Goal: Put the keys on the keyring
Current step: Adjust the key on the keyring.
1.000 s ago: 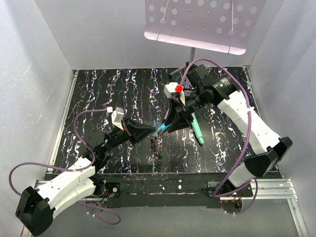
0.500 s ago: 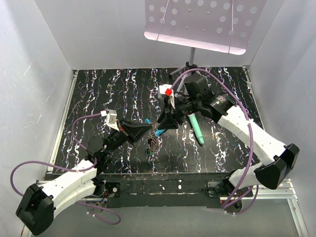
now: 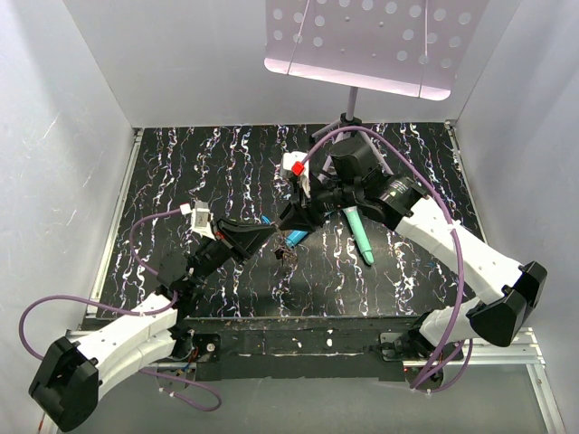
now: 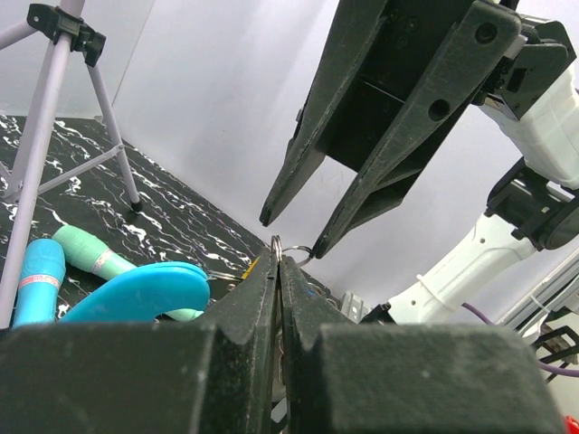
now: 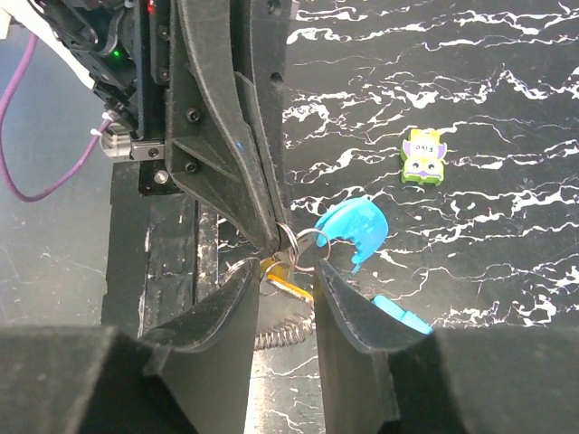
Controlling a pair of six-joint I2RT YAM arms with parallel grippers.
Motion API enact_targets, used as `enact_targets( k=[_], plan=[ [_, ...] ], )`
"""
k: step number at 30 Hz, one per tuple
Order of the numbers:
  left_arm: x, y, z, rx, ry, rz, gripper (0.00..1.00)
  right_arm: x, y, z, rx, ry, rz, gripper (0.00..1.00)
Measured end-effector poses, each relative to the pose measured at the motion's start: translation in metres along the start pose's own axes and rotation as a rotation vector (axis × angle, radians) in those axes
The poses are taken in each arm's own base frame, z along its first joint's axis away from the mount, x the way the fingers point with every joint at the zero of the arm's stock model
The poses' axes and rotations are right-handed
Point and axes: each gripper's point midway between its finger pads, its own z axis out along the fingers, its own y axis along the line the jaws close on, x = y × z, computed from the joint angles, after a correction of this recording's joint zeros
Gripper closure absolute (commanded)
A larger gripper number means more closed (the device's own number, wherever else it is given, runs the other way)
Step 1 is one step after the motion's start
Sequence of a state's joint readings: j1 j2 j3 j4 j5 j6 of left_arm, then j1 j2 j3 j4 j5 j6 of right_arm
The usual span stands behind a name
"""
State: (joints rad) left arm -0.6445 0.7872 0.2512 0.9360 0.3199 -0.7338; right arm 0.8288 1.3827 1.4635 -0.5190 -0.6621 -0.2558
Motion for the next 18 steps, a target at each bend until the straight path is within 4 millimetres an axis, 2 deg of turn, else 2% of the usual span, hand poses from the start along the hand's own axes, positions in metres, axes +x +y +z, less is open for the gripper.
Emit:
enact_targets(
  k=[9, 18],
  plan=[
    [-0.0048, -0.0027, -0.0008, 0.004, -0.017, 0.005, 1.00, 0.0037, -0.0101, -0.0011, 0.063, 0.019, 0.017, 0.78],
    [-0.0063, -0.0032, -0.0013, 0.003, -0.024, 0.006, 1.00, 0.0056, -0.0058, -0.0002, 0.033, 0.024, 0.014, 0.94]
  ],
)
